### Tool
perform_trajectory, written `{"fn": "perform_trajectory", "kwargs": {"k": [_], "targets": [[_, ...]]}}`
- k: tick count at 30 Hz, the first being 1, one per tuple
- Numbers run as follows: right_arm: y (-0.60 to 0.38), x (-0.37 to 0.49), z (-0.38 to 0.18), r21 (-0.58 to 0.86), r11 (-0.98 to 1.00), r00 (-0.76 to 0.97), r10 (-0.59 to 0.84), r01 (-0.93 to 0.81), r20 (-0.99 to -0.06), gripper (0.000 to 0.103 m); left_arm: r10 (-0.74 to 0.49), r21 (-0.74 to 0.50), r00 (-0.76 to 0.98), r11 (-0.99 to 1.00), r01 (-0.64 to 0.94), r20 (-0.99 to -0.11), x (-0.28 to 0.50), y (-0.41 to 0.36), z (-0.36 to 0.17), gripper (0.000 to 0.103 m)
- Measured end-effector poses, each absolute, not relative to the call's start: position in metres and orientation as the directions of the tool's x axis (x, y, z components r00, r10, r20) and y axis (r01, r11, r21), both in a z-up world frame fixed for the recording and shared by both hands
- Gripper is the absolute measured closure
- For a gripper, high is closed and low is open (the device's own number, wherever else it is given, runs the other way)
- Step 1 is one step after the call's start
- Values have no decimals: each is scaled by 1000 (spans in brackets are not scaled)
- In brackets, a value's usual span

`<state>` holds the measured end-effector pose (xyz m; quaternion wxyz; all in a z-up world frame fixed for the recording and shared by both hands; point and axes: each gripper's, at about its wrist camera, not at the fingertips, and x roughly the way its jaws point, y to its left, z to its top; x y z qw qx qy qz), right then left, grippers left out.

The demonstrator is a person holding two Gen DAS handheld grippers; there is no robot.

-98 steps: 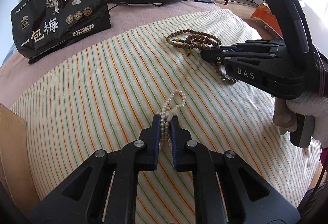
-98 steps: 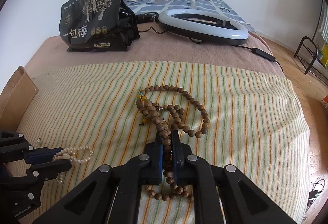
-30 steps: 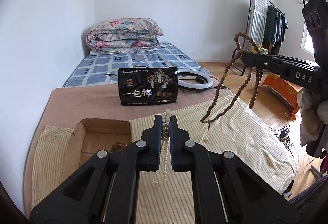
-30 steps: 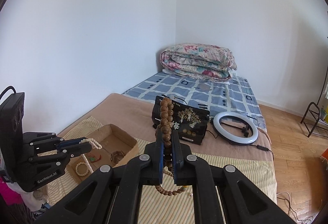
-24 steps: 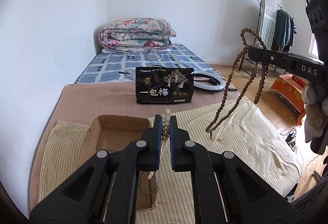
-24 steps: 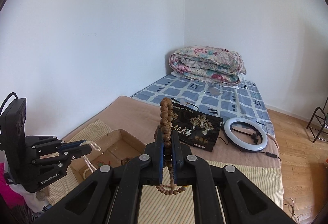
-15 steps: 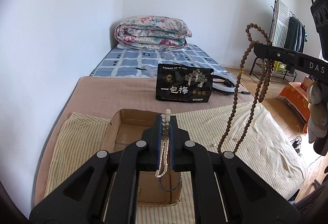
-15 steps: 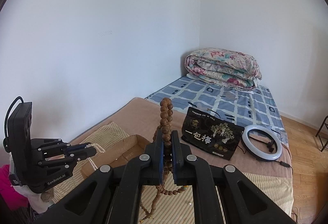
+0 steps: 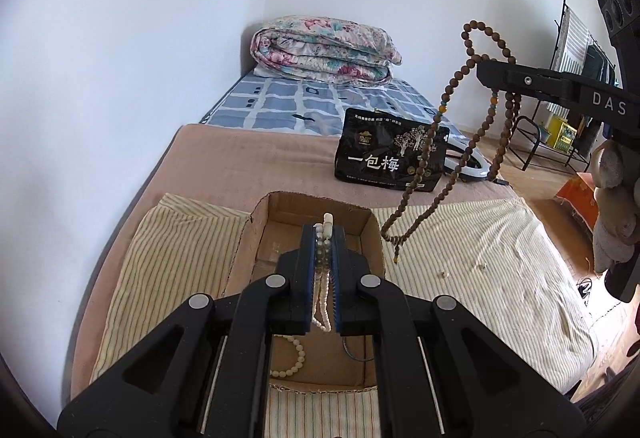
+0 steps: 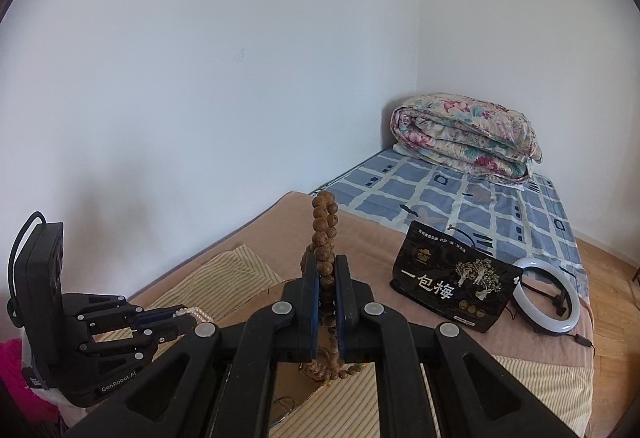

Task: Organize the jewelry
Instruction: 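Lift the pearl necklace with the left tool while the right tool carries the bead strand to the box, then open the left tool inside the box while the right tool releases the bead strand there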

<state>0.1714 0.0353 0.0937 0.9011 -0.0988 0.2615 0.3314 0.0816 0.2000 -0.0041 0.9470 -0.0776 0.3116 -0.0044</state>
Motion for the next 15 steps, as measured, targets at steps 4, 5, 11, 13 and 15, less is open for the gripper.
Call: {"fn": "perform_trajectory", "kwargs": {"k": [4,5,11,13,15], "targets": [[49,177,85,4,751,626,552,-660,-551,99,-55,-149,799,988,-44,-599,82,204,-8,98],[51,179,83,6,749,621,554,-663,-554,99,-54,-148,797,988,-44,-601,83,204,-9,98],[71,183,65,17,730,589,564,-683,-579,99,-53,-155,781,986,-56,-622,85,209,-16,98],[76,184,56,19,726,578,562,-687,-592,99,-57,-167,773,984,-64,-631,87,212,-19,98],[79,186,46,28,724,564,560,-689,-607,99,-60,-176,763,982,-71,-644,90,214,-23,98]]}}
